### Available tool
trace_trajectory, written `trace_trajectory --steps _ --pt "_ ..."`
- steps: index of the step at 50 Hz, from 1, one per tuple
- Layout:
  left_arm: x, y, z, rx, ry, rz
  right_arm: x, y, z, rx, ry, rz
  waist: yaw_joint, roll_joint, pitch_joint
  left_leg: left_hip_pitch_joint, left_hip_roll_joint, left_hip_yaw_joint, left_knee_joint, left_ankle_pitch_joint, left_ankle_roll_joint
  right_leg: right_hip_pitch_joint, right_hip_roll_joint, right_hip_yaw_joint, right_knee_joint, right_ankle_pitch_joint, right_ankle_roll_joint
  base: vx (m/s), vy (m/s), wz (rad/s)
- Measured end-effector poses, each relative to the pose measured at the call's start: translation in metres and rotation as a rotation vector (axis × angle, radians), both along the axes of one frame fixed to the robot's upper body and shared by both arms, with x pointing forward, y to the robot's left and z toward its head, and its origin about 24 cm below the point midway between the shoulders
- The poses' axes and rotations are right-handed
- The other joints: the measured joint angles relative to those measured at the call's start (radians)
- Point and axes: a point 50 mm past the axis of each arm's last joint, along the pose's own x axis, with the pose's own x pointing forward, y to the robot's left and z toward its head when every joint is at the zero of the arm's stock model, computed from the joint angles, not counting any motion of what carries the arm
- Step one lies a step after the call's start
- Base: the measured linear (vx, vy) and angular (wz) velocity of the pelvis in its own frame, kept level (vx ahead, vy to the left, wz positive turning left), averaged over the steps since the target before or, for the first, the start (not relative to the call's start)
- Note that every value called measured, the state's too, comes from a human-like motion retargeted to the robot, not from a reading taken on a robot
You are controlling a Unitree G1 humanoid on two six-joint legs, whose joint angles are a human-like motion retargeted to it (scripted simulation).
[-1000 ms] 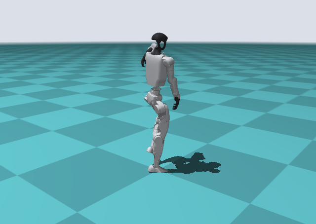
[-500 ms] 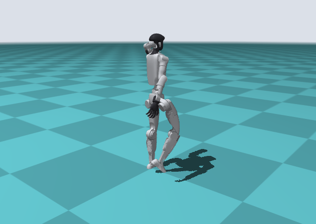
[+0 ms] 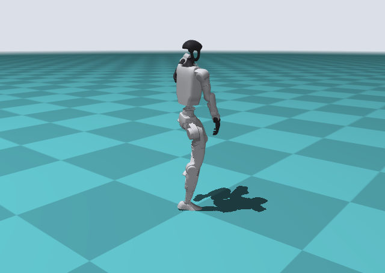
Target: Upper body actions
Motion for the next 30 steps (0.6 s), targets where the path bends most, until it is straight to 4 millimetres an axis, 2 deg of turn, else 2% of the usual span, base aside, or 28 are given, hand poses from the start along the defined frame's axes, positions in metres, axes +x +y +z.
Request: trace_trajectory --steps 2,5,7,8,10,12,15,17,18,20,21,23,25,27,30 --pt "0.0 -0.001 -0.001 0.001 0.053 0.043 0.048 0.025 0.036 0.066 -0.232 0.066 0.049 -0.006 0.017 -0.123 0.017 -0.019 0.111 -0.035 -0.003 0.0 0.008 0.05 -0.008 0.008 -0.01 -0.14 -0.14 -0.74" --pt "0.0 0.002 -0.003 0.027 0.089 0.052 0.091 0.049 0.083 0.146 -0.484 0.119 0.129 -0.009 0.003 -0.21 0.029 -0.003 0.128 -0.046 -0.044 -0.01 0.023 0.073 -0.023 0.017 -0.023 0.03 -0.03 -0.66" --pt "0.0 0.003 -0.003 0.044 0.114 0.05 0.103 0.052 0.1 0.162 -0.575 0.136 0.165 -0.013 -0.013 -0.204 0.042 0.011 0.091 -0.044 -0.072 -0.024 0.03 0.09 -0.031 0.021 -0.023 0.08 0.02 -0.19" --pt "0.0 0.004 -0.003 0.05 0.126 0.047 0.104 0.051 0.101 0.163 -0.582 0.132 0.17 -0.015 -0.027 -0.184 0.045 0.019 0.07 -0.046 -0.07 -0.025 0.032 0.09 -0.035 0.02 -0.021 0.1 0.0 0.18" --pt "0.0 0.004 -0.003 0.061 0.134 0.041 0.102 0.048 0.099 0.159 -0.582 0.116 0.173 -0.015 -0.055 -0.126 0.043 0.01 0.007 -0.044 -0.087 -0.032 0.044 0.089 -0.042 0.02 -0.016 0.12 0.0 0.32" --pt "0.001 0.003 -0.003 0.061 0.113 0.033 0.091 0.042 0.085 0.15 -0.534 0.089 0.163 -0.003 -0.1 -0.032 0.013 -0.015 -0.11 -0.025 -0.101 -0.042 0.078 0.076 -0.048 0.015 -0.016 0.21 0.07 0.32" --pt "0.002 -0.001 0.0 0.041 -0.015 -0.018 0.039 0.024 0.034 0.107 -0.326 0.046 0.088 0.055 -0.171 0.142 -0.098 -0.063 -0.379 0.046 -0.069 -0.045 0.138 0.009 -0.05 -0.002 -0.011 0.34 0.15 0.83" --pt "0.003 -0.002 0.002 0.019 -0.11 -0.075 -0.013 0.005 -0.002 0.055 -0.131 0.008 0.03 0.076 -0.205 0.277 -0.183 -0.099 -0.613 0.061 -0.093 -0.046 0.156 -0.035 -0.033 -0.016 0.002 0.44 0.13 0.84" --pt "0.003 -0.002 0.003 0.01 -0.154 -0.108 -0.045 -0.007 -0.019 0.021 -0.017 -0.02 0.002 0.078 -0.218 0.346 -0.23 -0.119 -0.747 -0.023 -0.116 -0.052 0.16 -0.049 -0.017 -0.017 0.008 0.5 0.07 0.79" --pt "0.002 -0.002 0.005 0.005 -0.235 -0.194 -0.125 -0.037 -0.045 -0.088 0.257 -0.103 -0.069 0.08 -0.232 0.51 -0.299 -0.088 -1.0 -0.224 -0.082 -0.052 0.144 -0.118 0.063 0.023 0.026 0.51 0.01 1.04" --pt "0.002 -0.002 0.007 -0.002 -0.28 -0.237 -0.166 -0.052 -0.051 -0.159 0.402 -0.151 -0.116 0.103 -0.21 0.568 -0.3 -0.122 -1.092 -0.217 -0.057 -0.058 0.119 -0.184 0.175 0.12 0.032 0.29 -0.06 1.23" --pt "0.002 -0.003 0.009 -0.028 -0.402 -0.309 -0.237 -0.078 -0.048 -0.301 0.664 -0.231 -0.195 0.155 -0.148 0.649 -0.251 -0.181 -1.217 -0.185 -0.054 -0.133 0.06 -0.238 0.447 0.338 0.041 -0.11 -0.13 0.89" --pt "-0.001 -0.005 0.013 -0.065 -0.569 -0.356 -0.285 -0.105 -0.035 -0.442 0.849 -0.334 -0.257 0.19 -0.072 0.68 -0.241 -0.203 -1.271 -0.154 -0.033 -0.295 0.05 -0.129 0.736 0.421 0.0 -0.34 0.02 0.25" --pt "-0.004 -0.009 0.016 -0.104 -0.77 -0.396 -0.319 -0.13 -0.021 -0.533 0.958 -0.453 -0.279 0.204 -0.016 0.687 -0.244 -0.175 -1.302 -0.136 -0.019 -0.459 -0.001 -0.11 1.0 0.301 -0.046 -0.29 0.17 -0.32" --pt "-0.011 -0.001 0.018 -0.092 -1.0 -0.464 -0.36 -0.134 -0.004 -0.529 1.11 -0.625 -0.352 0.185 0.044 0.688 -0.281 -0.214 -1.335 -0.109 0.009 -0.645 -0.101 -0.126 1.258 0.202 -0.068 -0.07 0.05 0.64"
